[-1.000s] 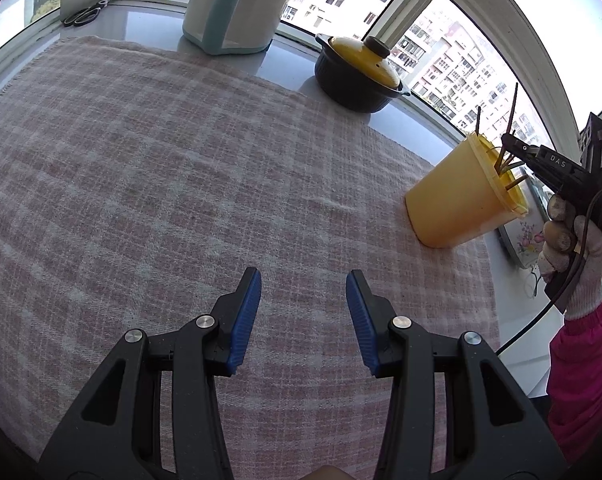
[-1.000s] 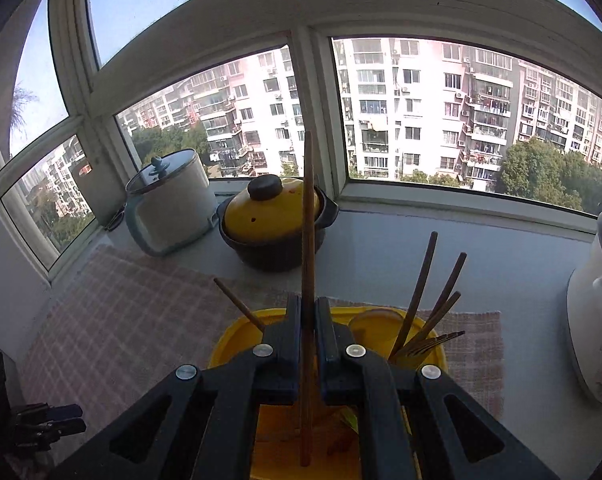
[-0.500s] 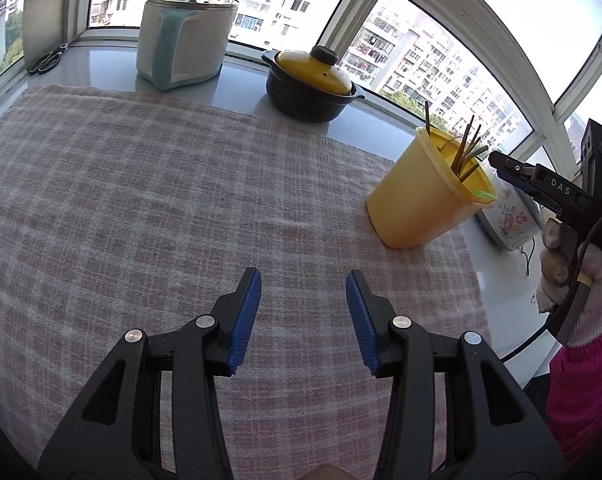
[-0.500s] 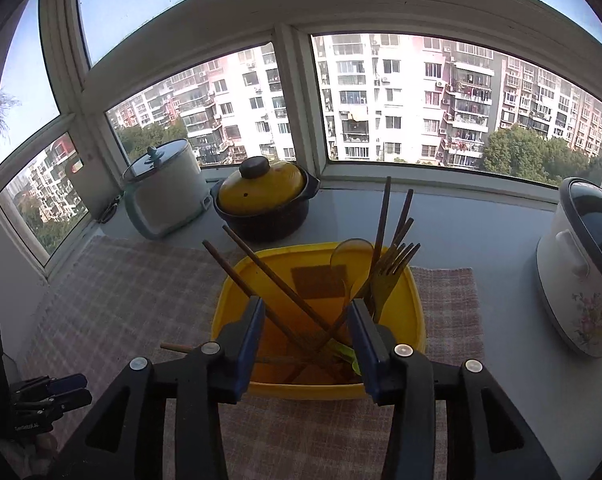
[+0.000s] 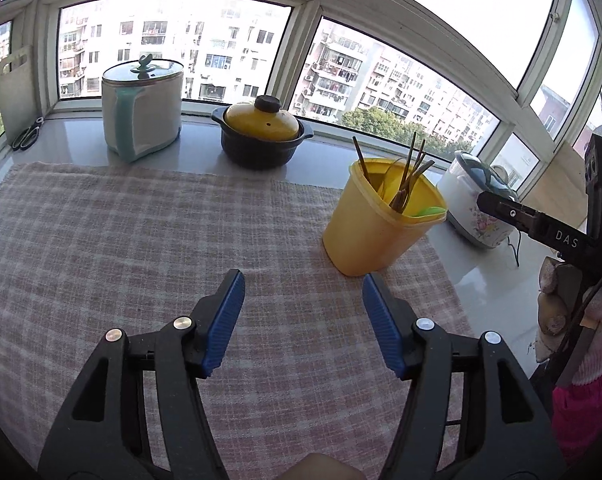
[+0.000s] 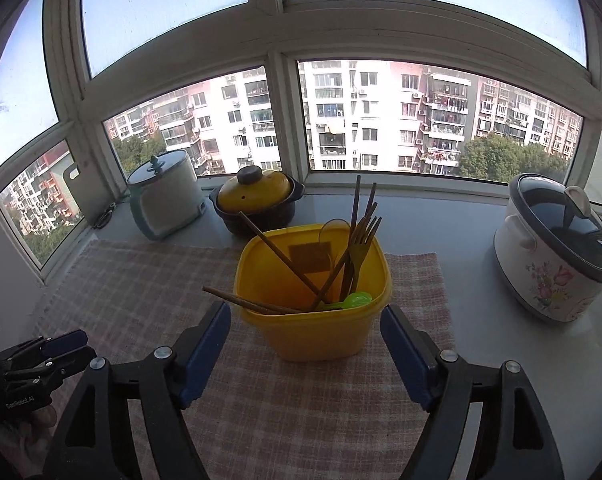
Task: Organize utensils
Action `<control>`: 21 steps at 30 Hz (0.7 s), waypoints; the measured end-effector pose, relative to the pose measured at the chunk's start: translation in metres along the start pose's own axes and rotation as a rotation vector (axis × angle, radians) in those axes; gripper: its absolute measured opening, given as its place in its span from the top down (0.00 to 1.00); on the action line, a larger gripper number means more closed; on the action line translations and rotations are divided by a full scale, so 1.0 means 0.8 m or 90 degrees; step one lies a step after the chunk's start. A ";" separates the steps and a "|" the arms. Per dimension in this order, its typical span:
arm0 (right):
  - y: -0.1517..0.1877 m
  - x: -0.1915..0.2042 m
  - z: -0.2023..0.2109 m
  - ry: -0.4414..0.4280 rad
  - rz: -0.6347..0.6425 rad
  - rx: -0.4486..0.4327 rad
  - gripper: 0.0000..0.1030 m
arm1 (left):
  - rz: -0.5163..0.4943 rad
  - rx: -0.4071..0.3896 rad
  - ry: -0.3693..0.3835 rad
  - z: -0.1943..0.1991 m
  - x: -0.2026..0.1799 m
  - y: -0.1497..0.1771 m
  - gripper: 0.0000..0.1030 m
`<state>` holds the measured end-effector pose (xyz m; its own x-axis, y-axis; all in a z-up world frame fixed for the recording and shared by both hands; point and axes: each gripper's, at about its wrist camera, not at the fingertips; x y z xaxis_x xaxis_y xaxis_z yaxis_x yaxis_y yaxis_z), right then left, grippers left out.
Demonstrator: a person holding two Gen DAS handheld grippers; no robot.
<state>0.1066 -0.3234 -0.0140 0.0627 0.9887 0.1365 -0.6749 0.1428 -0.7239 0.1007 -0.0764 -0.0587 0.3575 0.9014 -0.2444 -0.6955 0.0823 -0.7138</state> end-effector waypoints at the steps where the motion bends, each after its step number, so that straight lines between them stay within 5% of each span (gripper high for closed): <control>1: 0.002 0.001 0.006 0.004 0.000 -0.005 0.16 | -0.009 -0.006 -0.002 0.003 -0.004 -0.002 0.34; 8: 0.012 0.007 0.034 0.027 -0.007 -0.028 0.02 | -0.073 -0.035 -0.029 0.025 -0.035 -0.014 0.20; 15: 0.018 0.008 0.049 0.048 -0.015 -0.047 0.00 | -0.103 -0.070 -0.059 0.041 -0.055 -0.019 0.02; 21: 0.022 0.006 0.054 0.067 -0.028 -0.055 0.00 | -0.108 -0.081 -0.085 0.046 -0.061 -0.023 0.02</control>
<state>0.0634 -0.3179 0.0026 0.1702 0.9802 0.1010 -0.6048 0.1848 -0.7746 0.0732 -0.1064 -0.0091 0.3716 0.9279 -0.0307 -0.5447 0.1911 -0.8166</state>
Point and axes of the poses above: each gripper's, at about its wrist camera, not at the fingertips, and z roughly against the way its jaws point, x to its left, y to its underside, and after that the axes turned 5 degrees about -z, right-handed
